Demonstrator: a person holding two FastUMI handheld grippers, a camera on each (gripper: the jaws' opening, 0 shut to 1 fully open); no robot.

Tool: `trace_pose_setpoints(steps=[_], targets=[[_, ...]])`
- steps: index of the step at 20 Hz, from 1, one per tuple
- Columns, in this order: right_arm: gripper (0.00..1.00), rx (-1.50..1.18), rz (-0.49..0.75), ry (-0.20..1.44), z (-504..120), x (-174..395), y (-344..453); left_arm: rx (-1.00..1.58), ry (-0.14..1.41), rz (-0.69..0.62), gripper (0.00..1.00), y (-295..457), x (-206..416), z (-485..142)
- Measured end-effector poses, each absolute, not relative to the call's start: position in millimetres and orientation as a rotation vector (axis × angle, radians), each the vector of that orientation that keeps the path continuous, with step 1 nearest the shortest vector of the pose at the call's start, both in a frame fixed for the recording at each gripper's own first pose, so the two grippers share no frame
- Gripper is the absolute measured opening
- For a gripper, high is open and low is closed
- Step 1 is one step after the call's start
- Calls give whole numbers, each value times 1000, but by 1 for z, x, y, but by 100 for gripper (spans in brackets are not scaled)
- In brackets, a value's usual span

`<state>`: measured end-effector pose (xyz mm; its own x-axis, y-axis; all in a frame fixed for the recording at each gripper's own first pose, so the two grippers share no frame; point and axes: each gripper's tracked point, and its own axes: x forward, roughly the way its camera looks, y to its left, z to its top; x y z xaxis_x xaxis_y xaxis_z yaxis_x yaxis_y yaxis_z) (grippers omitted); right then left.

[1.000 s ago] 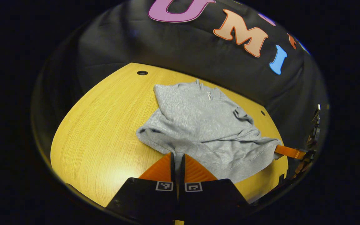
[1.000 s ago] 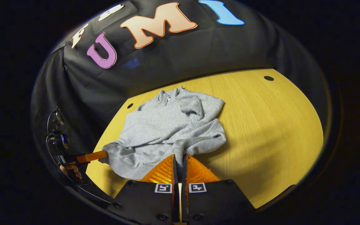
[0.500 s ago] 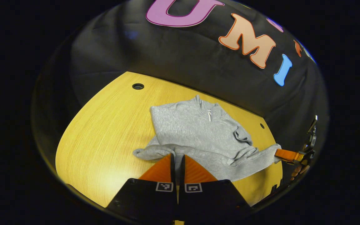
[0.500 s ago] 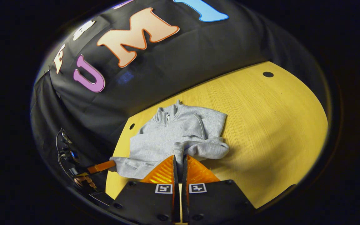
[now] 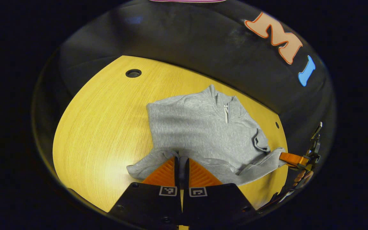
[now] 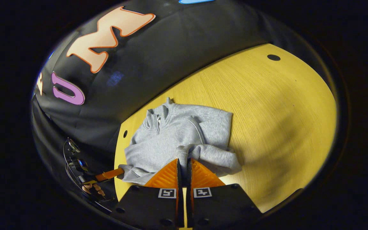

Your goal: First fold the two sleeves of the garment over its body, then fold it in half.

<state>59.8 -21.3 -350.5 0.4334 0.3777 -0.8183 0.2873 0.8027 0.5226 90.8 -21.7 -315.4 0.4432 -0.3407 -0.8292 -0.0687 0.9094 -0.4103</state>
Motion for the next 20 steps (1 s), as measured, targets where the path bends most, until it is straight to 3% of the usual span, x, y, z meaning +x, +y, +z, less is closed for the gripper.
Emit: trace_pose_setpoints(steps=[1,4,5,6,7,8,9,10,11,12,15,17,20], targets=[[11,688,55,1163,-356,62,-18,-421,1133,-169,0,-22,92,-319],[10,740,24,1177,-359,70,-15,-409,1199,-157,2,-22,97,-328],[19,731,1,1158,-359,74,-20,-383,1201,-146,4,-20,100,-327],[29,705,-18,1119,-357,84,-27,-349,1175,-134,25,-13,107,-320],[52,684,-21,1079,-357,91,-27,-324,1125,-130,33,-14,118,-318],[74,663,-22,1045,-352,97,-30,-312,1067,-129,60,-13,127,-305],[96,641,-25,1007,-340,101,-38,-292,1009,-115,71,-9,135,-291],[92,623,-32,968,-334,107,-41,-277,950,-112,98,-7,142,-279],[98,609,-39,926,-324,110,-45,-257,896,-100,99,-5,146,-266],[94,593,-47,882,-314,114,-50,-238,847,-90,95,-1,150,-254],[99,506,-38,742,-276,117,-58,-212,695,-57,96,9,151,-210],[94,414,-12,649,-245,113,-58,-179,572,-43,96,15,149,-178],[98,261,14,525,-205,101,-57,-80,425,-37,95,16,133,-140]])
